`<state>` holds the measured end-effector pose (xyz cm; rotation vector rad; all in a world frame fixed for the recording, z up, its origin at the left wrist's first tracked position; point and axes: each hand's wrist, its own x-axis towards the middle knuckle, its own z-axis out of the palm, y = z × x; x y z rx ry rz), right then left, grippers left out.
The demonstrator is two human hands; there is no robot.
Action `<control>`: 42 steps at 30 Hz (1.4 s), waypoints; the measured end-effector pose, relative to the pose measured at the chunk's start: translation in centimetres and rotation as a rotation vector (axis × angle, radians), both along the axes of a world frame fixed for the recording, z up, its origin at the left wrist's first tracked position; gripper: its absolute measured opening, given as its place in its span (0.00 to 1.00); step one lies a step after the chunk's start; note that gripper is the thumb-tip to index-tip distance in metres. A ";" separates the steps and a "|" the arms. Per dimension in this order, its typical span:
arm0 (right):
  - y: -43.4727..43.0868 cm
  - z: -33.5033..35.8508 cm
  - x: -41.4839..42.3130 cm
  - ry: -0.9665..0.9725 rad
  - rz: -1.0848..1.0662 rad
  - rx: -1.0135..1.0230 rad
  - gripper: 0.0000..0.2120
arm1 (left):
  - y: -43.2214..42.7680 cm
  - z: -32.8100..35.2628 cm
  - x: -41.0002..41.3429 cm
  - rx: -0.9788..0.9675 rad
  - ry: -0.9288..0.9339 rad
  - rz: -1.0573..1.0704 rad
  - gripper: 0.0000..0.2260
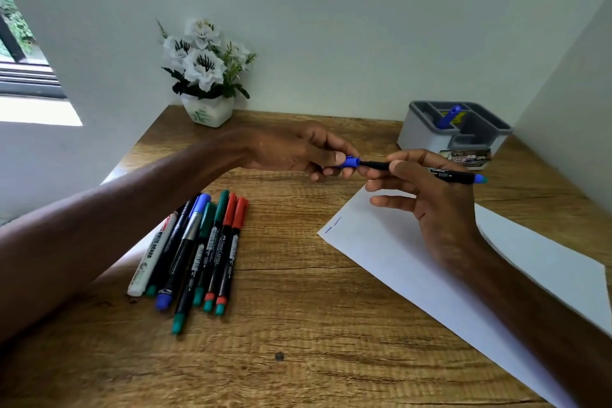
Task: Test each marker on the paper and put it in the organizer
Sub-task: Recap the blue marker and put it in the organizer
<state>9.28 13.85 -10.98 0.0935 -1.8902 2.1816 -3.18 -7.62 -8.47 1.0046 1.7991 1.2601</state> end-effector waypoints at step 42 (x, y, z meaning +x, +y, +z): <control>7.5 5.1 -1.8 0.409 -0.564 0.611 0.18 | 3.2 -0.2 2.9 -0.249 0.717 0.203 0.15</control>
